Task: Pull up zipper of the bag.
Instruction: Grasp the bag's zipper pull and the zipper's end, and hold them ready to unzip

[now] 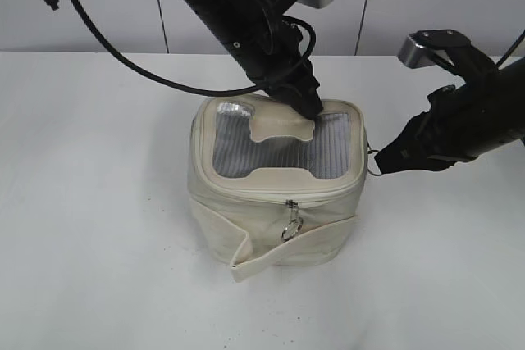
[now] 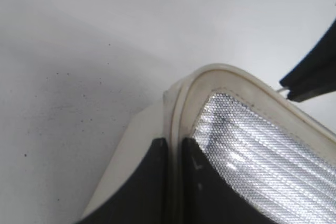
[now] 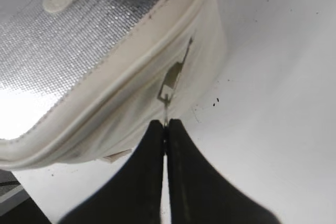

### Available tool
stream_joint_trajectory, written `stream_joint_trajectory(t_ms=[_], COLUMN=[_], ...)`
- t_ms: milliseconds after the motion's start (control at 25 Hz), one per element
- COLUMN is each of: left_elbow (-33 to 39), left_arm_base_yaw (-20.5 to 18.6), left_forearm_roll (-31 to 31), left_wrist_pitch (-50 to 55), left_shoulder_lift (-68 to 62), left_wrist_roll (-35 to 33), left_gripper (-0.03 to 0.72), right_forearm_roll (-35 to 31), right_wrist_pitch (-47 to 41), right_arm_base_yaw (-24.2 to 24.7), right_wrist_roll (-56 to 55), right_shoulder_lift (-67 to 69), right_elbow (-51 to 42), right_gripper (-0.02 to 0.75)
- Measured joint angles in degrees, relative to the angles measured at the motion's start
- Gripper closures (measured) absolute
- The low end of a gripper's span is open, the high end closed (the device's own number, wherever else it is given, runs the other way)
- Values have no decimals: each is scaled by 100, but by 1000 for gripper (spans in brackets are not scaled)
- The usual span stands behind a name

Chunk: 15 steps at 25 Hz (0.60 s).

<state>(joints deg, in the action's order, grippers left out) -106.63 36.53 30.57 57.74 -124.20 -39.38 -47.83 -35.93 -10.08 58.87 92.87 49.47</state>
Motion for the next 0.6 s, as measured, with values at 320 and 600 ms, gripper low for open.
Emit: stream_joint_trajectory(t_ms=[320,600], left_elbow=[0,0], left_arm_base_yaw=[0,0], left_forearm_roll=[13,19], left_wrist_pitch=[25,35], left_shoulder_lift=[0,0], left_wrist_roll=[0,0], left_gripper=[641,642], right_forearm_roll=[195,1338], right_wrist_pitch=[-410,-502], right_arm_base_yaw=[-13,-642], right_wrist_roll=[-385,-1492], right_shoulder_lift=[-95,-321], right_elbow=[7,-146], right_gripper=[733,733])
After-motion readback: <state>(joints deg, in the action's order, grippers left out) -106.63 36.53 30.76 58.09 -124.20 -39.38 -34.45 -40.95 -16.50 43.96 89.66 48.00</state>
